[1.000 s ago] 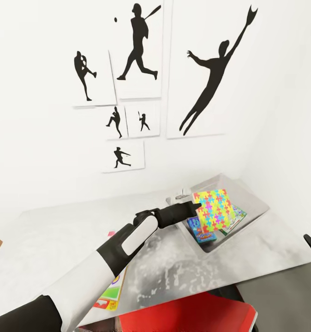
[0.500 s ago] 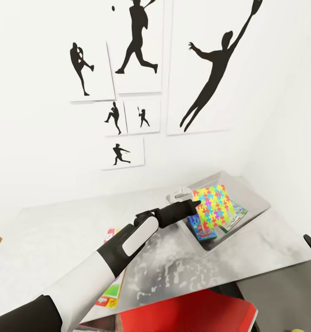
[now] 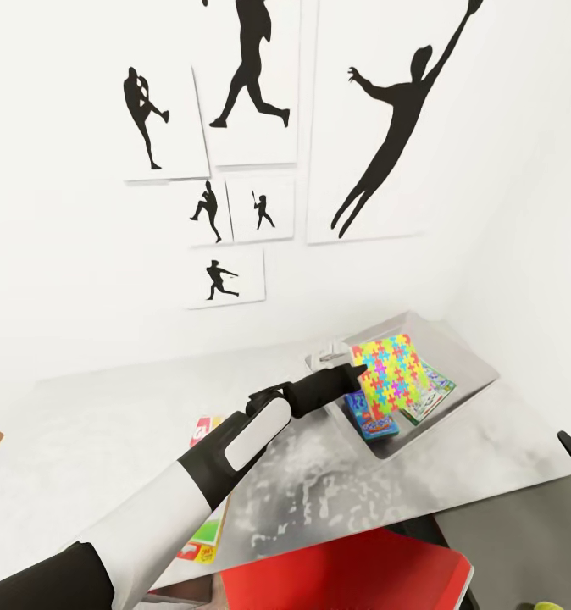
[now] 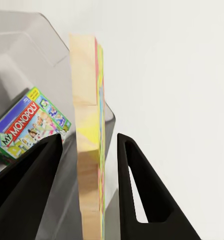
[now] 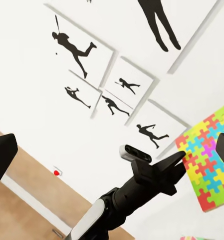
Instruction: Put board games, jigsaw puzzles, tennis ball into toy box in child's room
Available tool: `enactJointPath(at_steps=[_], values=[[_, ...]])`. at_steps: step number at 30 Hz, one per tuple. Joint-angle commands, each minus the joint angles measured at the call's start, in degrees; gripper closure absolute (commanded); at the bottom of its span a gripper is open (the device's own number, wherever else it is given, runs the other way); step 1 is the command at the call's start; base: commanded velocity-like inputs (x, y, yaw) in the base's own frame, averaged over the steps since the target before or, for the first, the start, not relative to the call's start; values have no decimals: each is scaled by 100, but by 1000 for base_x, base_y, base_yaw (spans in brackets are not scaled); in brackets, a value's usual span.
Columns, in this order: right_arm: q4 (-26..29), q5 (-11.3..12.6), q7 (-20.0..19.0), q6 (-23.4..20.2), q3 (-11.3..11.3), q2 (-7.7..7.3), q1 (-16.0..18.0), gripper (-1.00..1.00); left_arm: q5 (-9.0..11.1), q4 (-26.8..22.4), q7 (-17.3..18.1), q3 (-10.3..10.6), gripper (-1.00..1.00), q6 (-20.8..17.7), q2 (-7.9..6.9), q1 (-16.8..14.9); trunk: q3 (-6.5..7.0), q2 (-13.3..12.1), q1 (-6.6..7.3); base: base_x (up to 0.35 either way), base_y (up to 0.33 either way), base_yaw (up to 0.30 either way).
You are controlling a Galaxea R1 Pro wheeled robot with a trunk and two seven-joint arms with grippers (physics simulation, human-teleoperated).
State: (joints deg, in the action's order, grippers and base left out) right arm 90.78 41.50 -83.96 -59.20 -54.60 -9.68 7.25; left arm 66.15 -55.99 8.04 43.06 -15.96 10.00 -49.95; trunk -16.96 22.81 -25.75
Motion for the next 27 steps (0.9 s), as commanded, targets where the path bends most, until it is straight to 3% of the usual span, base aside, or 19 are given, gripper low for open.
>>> enactJointPath(at_steps=[1, 27], values=[[1, 8, -7, -46, -14, 9, 5, -100, 47, 1, 6, 0, 100, -13, 0, -6, -10, 11, -3, 0, 0, 0], [-8, 10, -6, -30, -33, 28, 3, -100, 39, -26, 4, 0, 100, 12, 0, -5, -11, 11, -3, 0, 0, 0]])
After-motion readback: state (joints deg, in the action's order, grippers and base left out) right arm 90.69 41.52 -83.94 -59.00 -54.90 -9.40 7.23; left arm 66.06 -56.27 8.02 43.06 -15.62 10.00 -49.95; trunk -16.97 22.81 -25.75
